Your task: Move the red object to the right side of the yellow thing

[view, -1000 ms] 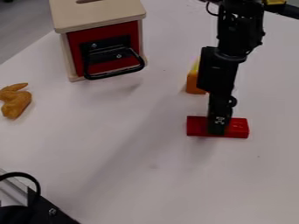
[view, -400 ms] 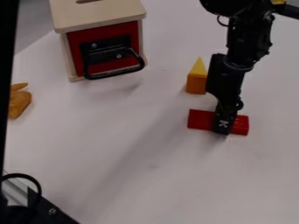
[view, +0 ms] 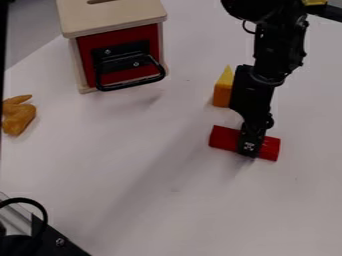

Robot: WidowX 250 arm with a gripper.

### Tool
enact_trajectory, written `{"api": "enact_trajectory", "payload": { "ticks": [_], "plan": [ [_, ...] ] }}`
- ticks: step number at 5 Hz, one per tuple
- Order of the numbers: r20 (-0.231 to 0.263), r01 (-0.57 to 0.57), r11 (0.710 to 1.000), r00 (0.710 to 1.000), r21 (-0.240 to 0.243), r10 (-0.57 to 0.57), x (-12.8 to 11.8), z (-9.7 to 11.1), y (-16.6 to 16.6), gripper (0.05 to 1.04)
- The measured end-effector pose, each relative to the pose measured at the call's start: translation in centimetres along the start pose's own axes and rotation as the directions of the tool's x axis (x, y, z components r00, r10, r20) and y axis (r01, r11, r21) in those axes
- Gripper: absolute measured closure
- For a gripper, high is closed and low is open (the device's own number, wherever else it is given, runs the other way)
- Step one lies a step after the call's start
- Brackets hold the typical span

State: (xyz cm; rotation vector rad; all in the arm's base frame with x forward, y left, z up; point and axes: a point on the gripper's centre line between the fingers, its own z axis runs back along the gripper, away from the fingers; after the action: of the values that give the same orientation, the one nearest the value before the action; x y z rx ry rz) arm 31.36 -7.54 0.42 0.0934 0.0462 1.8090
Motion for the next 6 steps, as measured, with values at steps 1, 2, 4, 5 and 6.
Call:
{"api": "enact_trajectory", "payload": {
  "ticks": [1,2,4,5,6],
  "plan": [
    [0.007,0.028,1.000,1.000,0.015,-0.028,0.3,0.3,0.6,0.523],
    [0.003,0.142,0.990,0.990,-0.011,-0.142,0.4,2.1,0.7,0.523],
    [0.052,0.452,0.890,0.892,-0.058,-0.450,0.2,5.4,-0.2,0.523],
    [0.118,0.596,0.797,0.802,-0.098,-0.585,-0.4,8.6,-2.5,0.523],
    [0.144,0.693,0.717,0.719,-0.073,-0.680,-1.8,9.4,-4.9,0.523]
  ]
}}
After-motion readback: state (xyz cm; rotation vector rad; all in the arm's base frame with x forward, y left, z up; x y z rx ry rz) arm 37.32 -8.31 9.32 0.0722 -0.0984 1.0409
